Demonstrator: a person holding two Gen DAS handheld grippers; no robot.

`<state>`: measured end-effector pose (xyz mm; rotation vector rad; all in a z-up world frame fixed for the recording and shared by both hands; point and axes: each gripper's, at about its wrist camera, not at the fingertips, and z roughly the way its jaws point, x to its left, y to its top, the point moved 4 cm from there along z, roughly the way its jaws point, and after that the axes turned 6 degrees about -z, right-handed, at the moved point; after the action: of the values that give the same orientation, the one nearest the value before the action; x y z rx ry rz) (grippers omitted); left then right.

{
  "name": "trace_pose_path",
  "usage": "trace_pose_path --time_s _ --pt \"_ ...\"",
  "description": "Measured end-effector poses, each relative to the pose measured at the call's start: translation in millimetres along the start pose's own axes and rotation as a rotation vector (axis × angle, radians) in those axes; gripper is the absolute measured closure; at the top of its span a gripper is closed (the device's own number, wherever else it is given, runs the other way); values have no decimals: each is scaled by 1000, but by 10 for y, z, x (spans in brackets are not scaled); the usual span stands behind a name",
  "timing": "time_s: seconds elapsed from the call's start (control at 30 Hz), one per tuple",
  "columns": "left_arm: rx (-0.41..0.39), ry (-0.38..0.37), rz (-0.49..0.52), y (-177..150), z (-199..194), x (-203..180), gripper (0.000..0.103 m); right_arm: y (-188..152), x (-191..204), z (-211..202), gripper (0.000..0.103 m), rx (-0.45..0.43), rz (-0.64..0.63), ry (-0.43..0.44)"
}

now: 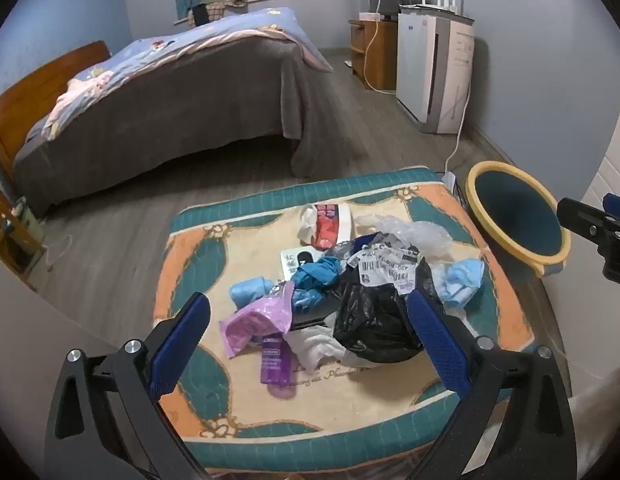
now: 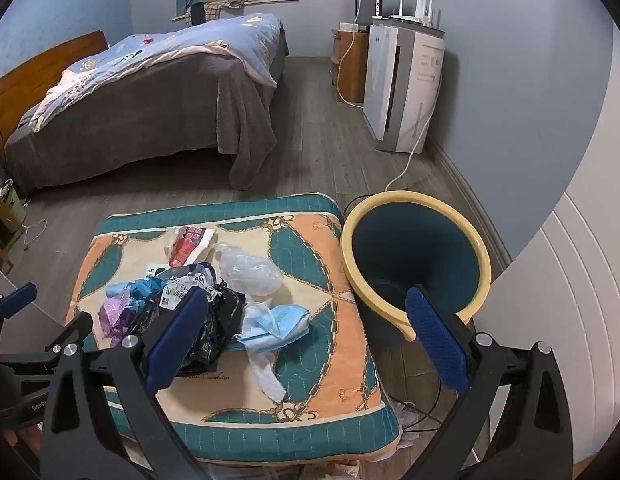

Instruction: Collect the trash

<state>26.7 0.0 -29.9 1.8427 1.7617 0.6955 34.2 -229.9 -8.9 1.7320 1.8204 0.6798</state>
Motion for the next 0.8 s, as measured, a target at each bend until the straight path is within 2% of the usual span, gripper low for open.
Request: trace_pose_path --time_s 0.8 --pt "19 0 -23 -60 58 33 5 -8 -12 -42 6 -10 -32 -20"
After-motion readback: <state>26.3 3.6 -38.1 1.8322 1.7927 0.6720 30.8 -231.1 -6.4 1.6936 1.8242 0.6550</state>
